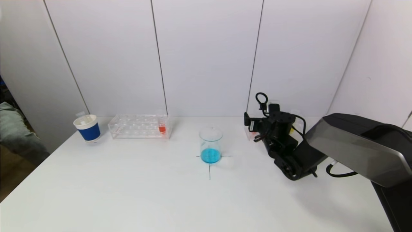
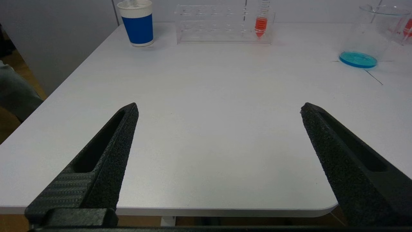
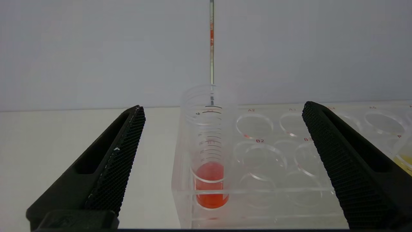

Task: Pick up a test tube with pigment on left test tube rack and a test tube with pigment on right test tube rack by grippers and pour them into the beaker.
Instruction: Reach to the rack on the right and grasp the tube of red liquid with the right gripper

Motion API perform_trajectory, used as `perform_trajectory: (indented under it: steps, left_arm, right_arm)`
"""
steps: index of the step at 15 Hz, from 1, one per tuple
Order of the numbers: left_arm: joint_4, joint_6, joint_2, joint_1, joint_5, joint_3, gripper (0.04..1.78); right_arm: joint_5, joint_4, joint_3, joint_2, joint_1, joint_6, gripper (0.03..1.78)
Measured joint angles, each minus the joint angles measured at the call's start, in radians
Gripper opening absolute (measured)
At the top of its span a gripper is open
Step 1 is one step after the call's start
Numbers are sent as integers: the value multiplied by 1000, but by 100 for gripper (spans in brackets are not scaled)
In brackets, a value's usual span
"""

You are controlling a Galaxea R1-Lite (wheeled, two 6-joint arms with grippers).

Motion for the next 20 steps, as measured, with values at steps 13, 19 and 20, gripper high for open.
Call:
perform_trajectory:
  steps: [13, 19, 20]
  left_arm:
    - [0, 0, 0, 0, 0, 0, 176]
    - [0, 0, 0, 0, 0, 0, 176]
    - [0, 0, 0, 0, 0, 0, 176]
  right_arm:
    - [0, 6, -78, 67, -2, -41, 177]
    - [0, 7, -113, 90, -1, -60, 177]
    - [0, 7, -116, 94, -1, -63, 177]
